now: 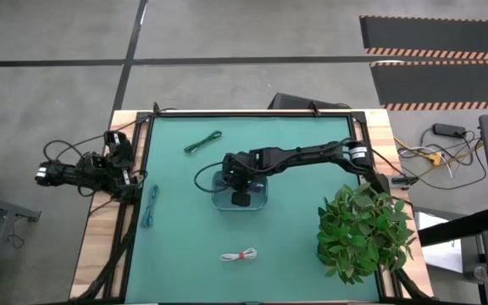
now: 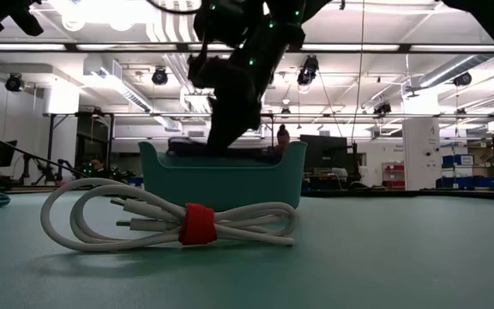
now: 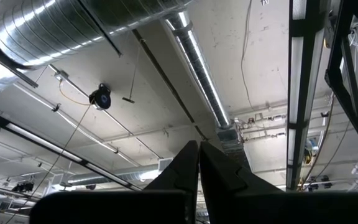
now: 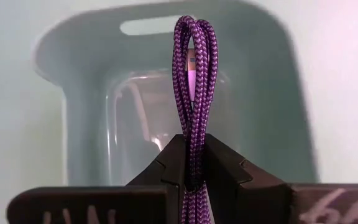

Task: Pick and place USB-C Cables
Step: Put the pink charger cable into the green bin

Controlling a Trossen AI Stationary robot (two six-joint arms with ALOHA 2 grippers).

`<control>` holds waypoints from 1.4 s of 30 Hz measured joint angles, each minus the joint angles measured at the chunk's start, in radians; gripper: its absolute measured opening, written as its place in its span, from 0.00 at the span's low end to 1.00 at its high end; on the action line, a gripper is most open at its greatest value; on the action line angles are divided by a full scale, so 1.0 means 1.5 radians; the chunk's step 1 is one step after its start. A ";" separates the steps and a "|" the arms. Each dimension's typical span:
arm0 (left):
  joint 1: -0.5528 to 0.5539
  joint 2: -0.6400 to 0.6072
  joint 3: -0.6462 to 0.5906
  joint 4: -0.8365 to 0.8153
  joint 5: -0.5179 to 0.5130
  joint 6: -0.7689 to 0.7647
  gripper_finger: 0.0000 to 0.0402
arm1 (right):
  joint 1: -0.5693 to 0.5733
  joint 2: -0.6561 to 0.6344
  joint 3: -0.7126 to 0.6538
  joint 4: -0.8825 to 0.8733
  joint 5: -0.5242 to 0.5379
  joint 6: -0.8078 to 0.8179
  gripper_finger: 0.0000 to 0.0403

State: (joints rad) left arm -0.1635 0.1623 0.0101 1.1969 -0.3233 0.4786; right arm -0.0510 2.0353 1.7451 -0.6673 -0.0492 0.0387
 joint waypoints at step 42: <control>0.000 -0.001 0.000 0.000 0.000 0.000 0.00 | 0.002 0.066 -0.001 0.010 0.069 -0.063 0.08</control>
State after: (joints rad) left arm -0.1638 0.1612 0.0099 1.1965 -0.3233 0.4791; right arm -0.0480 2.1342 1.7439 -0.6530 0.0536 -0.0562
